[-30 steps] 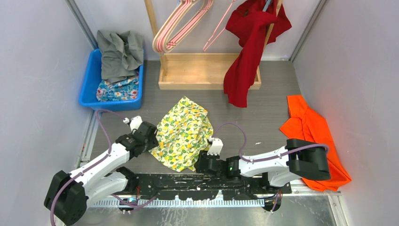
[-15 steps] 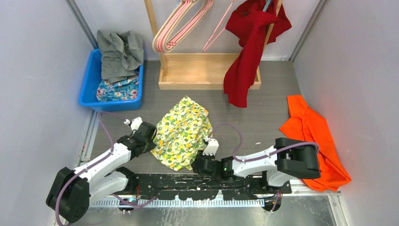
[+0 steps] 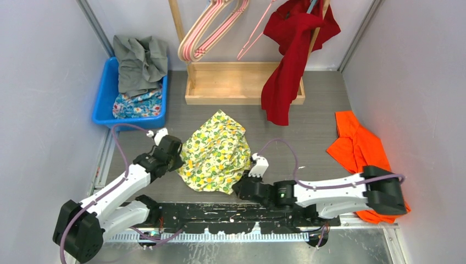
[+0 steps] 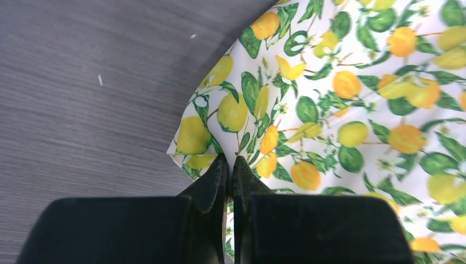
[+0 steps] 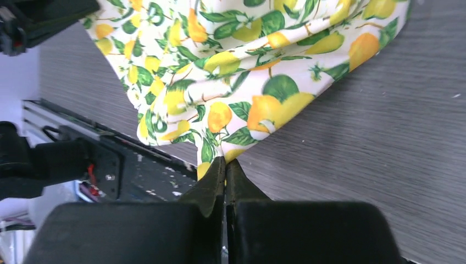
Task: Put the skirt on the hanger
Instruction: Flatten out the skirt at the center of the board.
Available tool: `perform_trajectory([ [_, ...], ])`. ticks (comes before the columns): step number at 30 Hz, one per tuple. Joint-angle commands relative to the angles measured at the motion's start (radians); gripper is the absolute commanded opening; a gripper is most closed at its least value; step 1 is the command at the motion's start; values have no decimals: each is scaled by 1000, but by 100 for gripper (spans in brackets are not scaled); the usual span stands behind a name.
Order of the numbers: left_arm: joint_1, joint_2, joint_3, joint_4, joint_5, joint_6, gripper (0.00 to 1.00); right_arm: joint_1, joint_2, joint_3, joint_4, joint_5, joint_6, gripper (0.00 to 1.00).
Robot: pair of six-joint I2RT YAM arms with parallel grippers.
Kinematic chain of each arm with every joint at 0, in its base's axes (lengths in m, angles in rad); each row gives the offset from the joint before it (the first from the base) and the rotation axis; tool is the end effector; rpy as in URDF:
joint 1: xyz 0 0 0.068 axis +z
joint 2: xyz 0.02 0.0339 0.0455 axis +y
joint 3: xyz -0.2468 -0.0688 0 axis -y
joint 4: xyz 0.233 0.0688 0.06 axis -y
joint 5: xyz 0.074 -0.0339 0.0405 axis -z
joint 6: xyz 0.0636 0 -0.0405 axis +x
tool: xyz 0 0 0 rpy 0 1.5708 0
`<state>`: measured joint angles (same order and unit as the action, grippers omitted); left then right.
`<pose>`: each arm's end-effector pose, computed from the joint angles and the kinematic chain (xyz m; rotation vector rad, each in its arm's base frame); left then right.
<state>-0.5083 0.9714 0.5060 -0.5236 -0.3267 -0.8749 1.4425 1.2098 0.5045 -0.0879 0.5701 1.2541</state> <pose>0.1756 -0.0745 0.1542 -0.5741 2.4236 -0.1592 0.0646 0.2323 0.1481 0.0590 2.3339 0.7763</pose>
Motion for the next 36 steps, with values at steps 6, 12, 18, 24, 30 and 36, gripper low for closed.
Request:
perform_trajectory([
  [6, 7, -45, 89, -40, 26, 54, 4, -3, -292, 85, -278, 136, -77, 1],
  [12, 7, -27, 78, -44, 53, 52, 18, -4, -379, 128, -399, 162, -93, 1],
  [18, 5, -37, 83, -61, 132, 58, 26, -2, -516, 94, -483, 186, -70, 1],
  [24, 5, -52, 44, -72, 193, 45, 36, -3, -543, 101, -542, 199, -63, 1],
  [30, 5, -48, 32, -81, 247, 44, 40, -4, -543, 75, -539, 185, -50, 1],
  [36, 4, 41, 9, -19, 207, 33, 43, -3, -582, 66, -567, 189, -45, 1],
])
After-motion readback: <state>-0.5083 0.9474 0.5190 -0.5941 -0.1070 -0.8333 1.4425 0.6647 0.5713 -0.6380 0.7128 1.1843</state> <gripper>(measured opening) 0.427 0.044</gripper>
